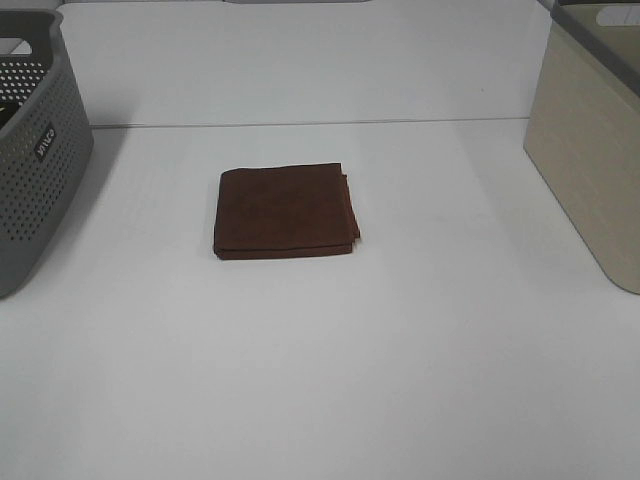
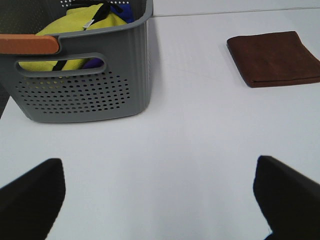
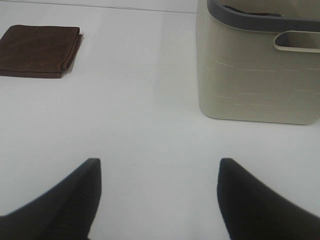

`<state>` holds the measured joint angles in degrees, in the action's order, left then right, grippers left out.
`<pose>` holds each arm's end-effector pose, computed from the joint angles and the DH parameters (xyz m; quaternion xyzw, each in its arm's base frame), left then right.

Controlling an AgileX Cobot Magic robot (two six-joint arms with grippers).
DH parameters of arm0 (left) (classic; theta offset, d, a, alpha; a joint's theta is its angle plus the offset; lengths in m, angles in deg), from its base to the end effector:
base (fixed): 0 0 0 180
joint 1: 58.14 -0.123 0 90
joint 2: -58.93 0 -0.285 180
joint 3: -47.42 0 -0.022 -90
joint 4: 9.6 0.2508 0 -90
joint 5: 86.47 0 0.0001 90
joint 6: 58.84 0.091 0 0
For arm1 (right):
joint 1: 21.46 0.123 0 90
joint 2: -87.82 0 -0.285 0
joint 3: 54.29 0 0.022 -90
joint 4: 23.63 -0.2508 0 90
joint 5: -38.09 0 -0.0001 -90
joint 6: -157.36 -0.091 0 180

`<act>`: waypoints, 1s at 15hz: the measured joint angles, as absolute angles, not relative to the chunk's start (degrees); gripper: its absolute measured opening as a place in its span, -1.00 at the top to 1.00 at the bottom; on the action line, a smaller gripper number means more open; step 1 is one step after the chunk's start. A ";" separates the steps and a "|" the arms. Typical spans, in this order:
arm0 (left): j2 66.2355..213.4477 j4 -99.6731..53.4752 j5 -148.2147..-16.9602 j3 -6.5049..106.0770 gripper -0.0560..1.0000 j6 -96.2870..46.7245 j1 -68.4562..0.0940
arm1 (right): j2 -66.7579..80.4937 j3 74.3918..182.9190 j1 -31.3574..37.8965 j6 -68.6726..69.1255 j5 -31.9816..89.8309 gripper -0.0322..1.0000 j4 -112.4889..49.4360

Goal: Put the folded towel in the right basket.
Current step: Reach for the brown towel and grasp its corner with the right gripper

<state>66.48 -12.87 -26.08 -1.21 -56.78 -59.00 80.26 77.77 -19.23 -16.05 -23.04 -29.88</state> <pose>-0.0051 -0.0046 0.2776 0.0100 0.8503 -0.0151 0.5260 -0.0076 0.0084 0.2802 -0.0680 0.8470 0.0345 0.5262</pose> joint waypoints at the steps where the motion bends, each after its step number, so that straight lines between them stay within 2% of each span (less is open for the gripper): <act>1: 66.48 -12.87 -26.08 -1.21 -0.94 -56.78 -59.00 | 80.26 77.77 -19.23 -16.05 -23.04 -0.30 -29.88; 15: 66.48 -12.87 -26.08 -1.21 -0.94 -56.78 -59.00 | 80.26 77.77 -19.23 -16.05 -23.04 -0.30 -29.88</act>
